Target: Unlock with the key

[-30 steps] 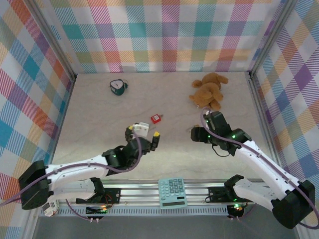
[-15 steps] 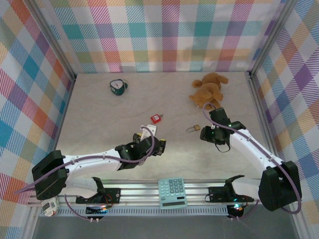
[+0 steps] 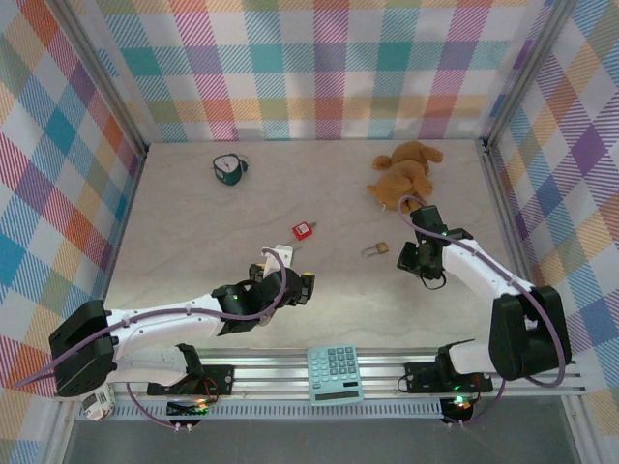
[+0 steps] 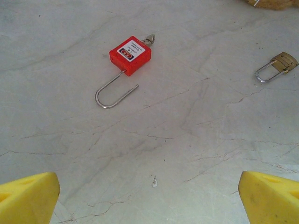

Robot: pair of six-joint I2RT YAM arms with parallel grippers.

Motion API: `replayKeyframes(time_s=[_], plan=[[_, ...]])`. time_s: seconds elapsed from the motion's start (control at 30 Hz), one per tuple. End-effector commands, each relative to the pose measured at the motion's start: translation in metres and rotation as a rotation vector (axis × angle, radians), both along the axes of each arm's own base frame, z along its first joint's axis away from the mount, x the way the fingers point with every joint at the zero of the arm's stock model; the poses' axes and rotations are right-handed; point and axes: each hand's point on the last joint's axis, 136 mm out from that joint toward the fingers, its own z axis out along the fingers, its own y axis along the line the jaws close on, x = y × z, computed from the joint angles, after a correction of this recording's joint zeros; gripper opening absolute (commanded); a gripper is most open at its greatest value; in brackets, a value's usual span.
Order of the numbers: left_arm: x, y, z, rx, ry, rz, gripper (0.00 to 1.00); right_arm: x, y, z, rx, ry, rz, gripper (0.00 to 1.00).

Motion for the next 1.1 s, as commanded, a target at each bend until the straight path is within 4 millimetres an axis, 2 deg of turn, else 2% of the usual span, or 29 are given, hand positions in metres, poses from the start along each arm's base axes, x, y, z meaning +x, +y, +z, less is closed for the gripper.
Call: replayKeyframes(time_s=[0.0, 0.23, 0.4, 0.87, 1.07], plan=[[0.000, 0.005, -0.002, -0.002, 0.003, 0.013, 0.98, 0.013, -0.008, -0.001, 0.005, -0.004, -0.034, 0.45], [0.000, 0.006, -0.006, 0.022, 0.015, 0.005, 0.98, 0.017, -0.013, -0.016, 0.015, 0.049, -0.047, 0.48], [-0.001, 0.007, -0.008, 0.022, 0.018, 0.006, 0.98, 0.012, -0.007, -0.028, 0.039, 0.088, -0.034, 0.47], [0.002, 0.002, -0.014, 0.037, 0.028, 0.004, 0.98, -0.012, 0.001, -0.034, 0.119, 0.103, -0.060, 0.47], [0.001, 0.004, -0.015, 0.044, 0.030, 0.006, 0.98, -0.009, 0.014, -0.033, 0.190, 0.090, -0.042, 0.47]])
